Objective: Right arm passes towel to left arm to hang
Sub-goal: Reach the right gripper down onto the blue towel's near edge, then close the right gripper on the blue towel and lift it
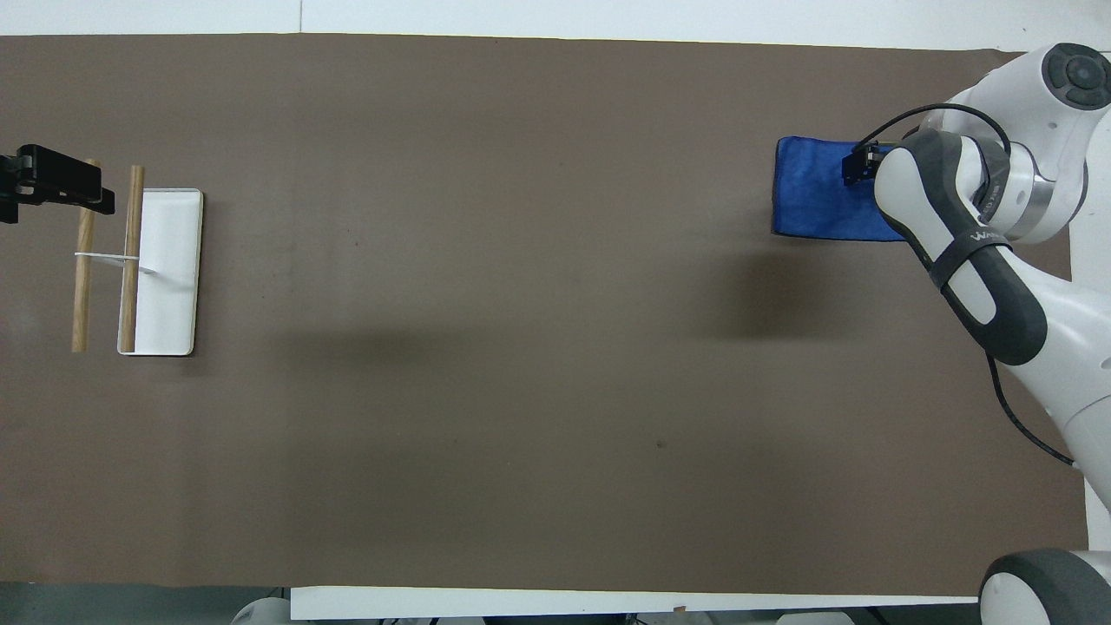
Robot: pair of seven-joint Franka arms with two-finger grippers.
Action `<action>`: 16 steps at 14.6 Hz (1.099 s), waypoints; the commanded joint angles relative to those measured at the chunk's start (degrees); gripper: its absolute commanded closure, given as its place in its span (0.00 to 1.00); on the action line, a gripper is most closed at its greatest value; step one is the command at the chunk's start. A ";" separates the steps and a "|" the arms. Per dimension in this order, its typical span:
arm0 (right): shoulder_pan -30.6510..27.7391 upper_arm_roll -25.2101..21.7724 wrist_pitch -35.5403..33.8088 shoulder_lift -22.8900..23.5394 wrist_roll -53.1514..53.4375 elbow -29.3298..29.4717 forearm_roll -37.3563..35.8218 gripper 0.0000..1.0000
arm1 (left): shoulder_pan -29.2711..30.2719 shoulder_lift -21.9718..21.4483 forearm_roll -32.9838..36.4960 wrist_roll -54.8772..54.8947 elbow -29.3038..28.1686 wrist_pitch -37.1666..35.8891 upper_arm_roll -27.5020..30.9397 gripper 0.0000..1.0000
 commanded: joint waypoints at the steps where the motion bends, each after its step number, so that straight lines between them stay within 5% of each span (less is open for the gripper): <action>1: -0.24 0.14 2.47 -0.53 -3.75 -2.15 1.35 0.11 | -0.22 -1.65 -0.52 -0.05 -2.00 0.80 -0.96 0.01; 4: -0.24 0.14 3.27 -0.53 -5.08 -3.04 1.35 0.27 | -0.22 -1.47 -0.52 0.04 -1.91 1.41 -1.40 0.01; 9: 0.03 0.14 2.22 -0.62 -5.17 -3.04 1.35 0.96 | -0.22 -1.47 -0.52 0.04 -2.18 1.32 -1.58 0.01; 12: -0.06 1.01 -1.19 -0.88 -5.17 -1.82 1.35 1.00 | -0.22 -1.56 -0.52 -0.05 -2.35 1.24 -1.67 0.01; 16: 0.02 1.98 -14.71 -1.32 -4.21 6.79 4.14 1.00 | -0.22 -1.65 -0.52 -0.31 -2.44 1.41 -2.63 0.01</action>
